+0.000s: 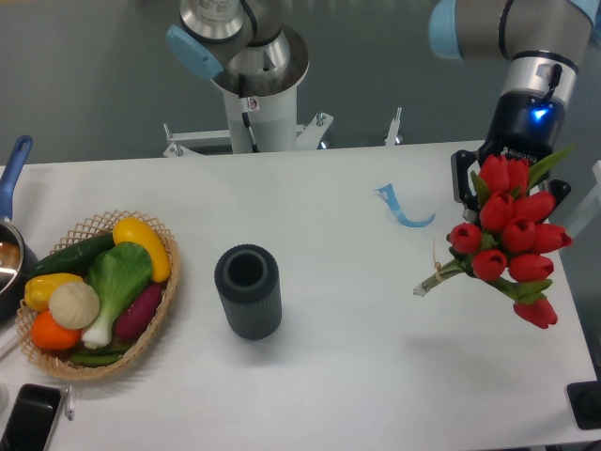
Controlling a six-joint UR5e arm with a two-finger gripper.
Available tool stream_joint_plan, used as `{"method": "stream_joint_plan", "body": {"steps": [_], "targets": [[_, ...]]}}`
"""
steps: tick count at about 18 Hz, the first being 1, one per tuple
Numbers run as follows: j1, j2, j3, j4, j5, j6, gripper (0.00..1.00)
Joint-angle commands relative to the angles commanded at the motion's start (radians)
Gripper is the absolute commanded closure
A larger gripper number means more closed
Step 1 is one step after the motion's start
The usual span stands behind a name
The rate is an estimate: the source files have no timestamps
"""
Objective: Place the flowers on the table
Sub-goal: 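Hold the red tulip bunch in the gripper beside the table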
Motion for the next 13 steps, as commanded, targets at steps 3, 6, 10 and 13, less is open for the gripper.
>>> {"method": "stream_joint_plan", "body": {"steps": [3, 6, 10, 13], "targets": [[-0.012, -0.003, 0.003, 0.0, 0.037, 0.002, 0.56], [-0.014, -0.005, 0.003, -0.002, 0.042, 0.0, 0.56], [-0.012, 0.006, 0.002, 0.0, 0.08, 0.0, 0.56], [-0.012, 0.009, 0.003, -0.002, 0.098, 0.0, 0.56]]}}
